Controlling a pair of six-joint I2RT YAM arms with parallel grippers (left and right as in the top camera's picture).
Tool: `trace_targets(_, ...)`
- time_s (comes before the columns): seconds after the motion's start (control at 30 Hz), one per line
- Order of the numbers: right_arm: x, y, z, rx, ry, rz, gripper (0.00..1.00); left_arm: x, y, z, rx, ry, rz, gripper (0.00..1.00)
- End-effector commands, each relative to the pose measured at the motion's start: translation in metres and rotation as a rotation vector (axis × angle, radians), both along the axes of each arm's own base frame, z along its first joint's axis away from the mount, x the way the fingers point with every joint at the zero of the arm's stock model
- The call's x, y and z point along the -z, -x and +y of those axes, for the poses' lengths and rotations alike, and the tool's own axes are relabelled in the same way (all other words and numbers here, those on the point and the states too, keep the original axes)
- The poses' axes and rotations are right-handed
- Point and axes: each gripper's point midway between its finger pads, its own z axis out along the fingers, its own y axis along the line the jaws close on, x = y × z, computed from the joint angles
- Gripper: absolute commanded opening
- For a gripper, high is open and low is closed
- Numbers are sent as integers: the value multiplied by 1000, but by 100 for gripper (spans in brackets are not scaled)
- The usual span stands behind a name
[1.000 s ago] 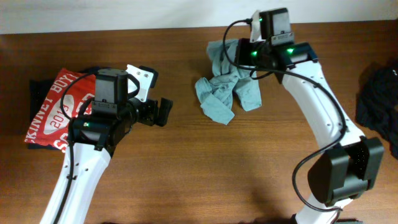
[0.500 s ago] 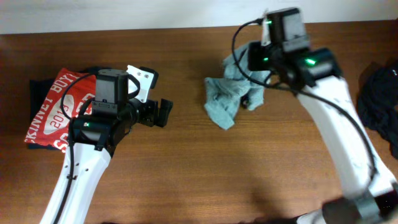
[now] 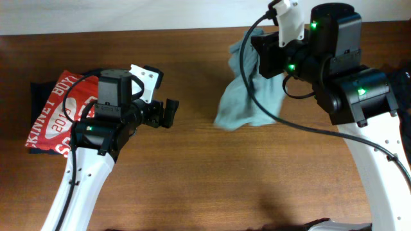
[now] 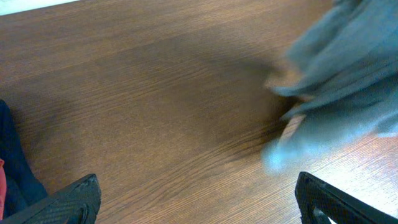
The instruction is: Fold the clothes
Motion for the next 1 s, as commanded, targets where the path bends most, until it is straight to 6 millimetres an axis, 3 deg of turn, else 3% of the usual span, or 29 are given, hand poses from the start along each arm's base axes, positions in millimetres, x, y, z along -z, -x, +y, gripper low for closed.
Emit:
trace_targets(0.0,1,-10,-33,224,22,15,4,-9,-2,-2,17,-10,-31,99)
trace_targets(0.17,17,-6,-58,367,71,82,4,-9,-2,-2,17,-10,-30,99)
trace_targets(0.33,25,16,-23,196,12,162,4,-9,-3,-2,17,-10,-31,99)
trace_targets(0.53,25,35,1,142,12,183,4,-9,-2,-2,17,-10,-31,99)
trace_targets(0.7,24,31,3,157,24,166,4,-9,-3,-2,17,-10,-32,100)
trace_targets(0.8,15,30,10,122,2,129,4,-9,-3,-2,17,-10,-32,100)
trace_targets(0.97,5,27,5,140,14,79,5,-9,-2,-2,17,-10,-31,99)
